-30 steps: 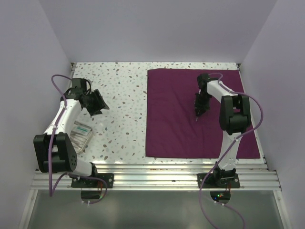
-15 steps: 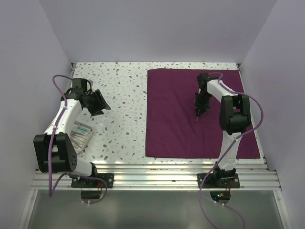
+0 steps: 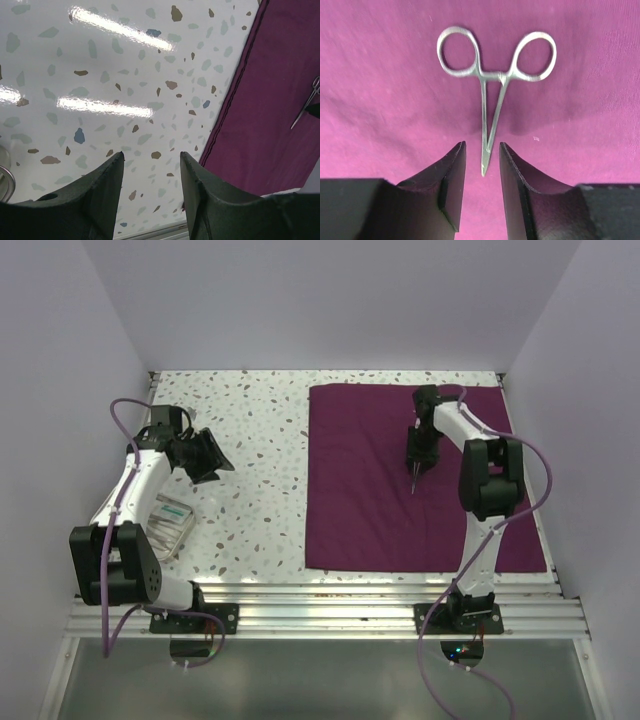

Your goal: Prepare the surgical pack

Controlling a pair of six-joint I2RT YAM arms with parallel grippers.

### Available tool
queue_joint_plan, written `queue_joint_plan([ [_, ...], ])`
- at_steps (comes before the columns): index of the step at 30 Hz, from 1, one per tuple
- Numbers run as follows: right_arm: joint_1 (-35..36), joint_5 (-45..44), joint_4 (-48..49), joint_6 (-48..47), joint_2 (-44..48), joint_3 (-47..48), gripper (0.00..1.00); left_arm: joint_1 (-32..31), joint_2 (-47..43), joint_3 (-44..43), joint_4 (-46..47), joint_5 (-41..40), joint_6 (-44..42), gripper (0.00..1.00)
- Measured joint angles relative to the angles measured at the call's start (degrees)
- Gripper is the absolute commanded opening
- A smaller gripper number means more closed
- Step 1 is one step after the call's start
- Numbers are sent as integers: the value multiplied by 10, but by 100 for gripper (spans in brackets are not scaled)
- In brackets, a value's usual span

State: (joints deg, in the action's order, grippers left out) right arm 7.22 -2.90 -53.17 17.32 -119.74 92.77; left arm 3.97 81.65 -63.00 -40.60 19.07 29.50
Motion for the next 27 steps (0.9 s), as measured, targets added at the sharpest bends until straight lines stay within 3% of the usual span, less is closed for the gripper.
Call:
queue_joint_plan([
  [10,0,0,5,2,-33,12,30,0,0,0,0,4,0,52],
  [14,0,-1,4,2,-33,11,15,0,0,0,0,7,0,52],
  [21,0,-4,-5,2,-35,21,0,0,0,0,1,22,0,53],
  [27,2,-9,-40,-5,-40,65,0,0,3,0,3,41,1,54],
])
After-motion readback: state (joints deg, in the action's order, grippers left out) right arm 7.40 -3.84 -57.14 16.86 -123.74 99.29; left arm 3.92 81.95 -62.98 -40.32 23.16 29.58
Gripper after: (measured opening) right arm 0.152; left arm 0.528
